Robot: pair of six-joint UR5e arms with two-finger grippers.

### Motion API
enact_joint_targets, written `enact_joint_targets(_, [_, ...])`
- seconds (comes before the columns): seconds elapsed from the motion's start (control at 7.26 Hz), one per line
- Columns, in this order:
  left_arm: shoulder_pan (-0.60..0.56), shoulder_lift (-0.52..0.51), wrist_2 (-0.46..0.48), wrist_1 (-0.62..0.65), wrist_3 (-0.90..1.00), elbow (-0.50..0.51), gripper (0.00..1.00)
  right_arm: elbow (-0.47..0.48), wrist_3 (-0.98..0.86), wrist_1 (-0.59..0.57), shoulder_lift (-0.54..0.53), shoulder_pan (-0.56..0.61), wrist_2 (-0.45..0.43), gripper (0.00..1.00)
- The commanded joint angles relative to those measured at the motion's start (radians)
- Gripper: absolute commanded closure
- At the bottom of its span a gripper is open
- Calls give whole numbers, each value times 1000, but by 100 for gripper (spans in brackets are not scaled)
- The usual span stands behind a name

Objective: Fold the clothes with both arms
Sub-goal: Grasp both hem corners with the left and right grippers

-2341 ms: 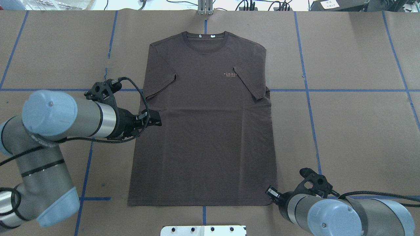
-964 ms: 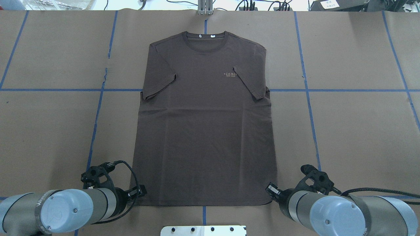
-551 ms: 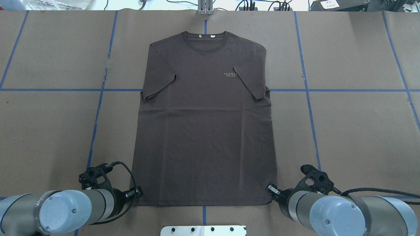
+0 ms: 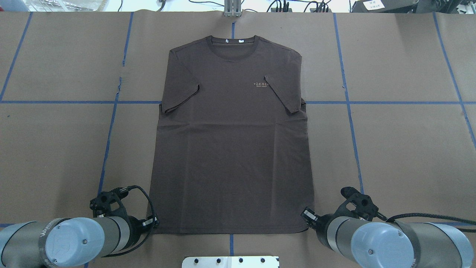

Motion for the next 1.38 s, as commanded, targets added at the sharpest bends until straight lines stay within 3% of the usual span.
enact_joint_targets(0.0, [0, 0, -5, 1, 2, -6, 100, 0, 0, 0, -1, 1, -1, 100])
enact_joint_targets(0.28, [-1, 0, -18, 3, 3, -77, 100, 6, 2, 0, 2, 1, -1, 100])
enact_joint_targets(0.55, [48, 18, -23, 33, -5, -197, 100, 117, 2, -5, -73, -37, 2, 100])
enact_joint_targets(0.83, [42, 11, -101, 64, -14, -251, 100, 175, -2, -5, -101, -15, 20, 100])
enact_joint_targets(0.96, [25, -3, -100, 84, -3, -241, 100, 164, -12, -3, -63, 33, 41, 100])
enact_joint_targets(1.24, [-180, -107, -115, 131, 94, -198, 100, 59, -145, -6, 78, 224, 124, 100])
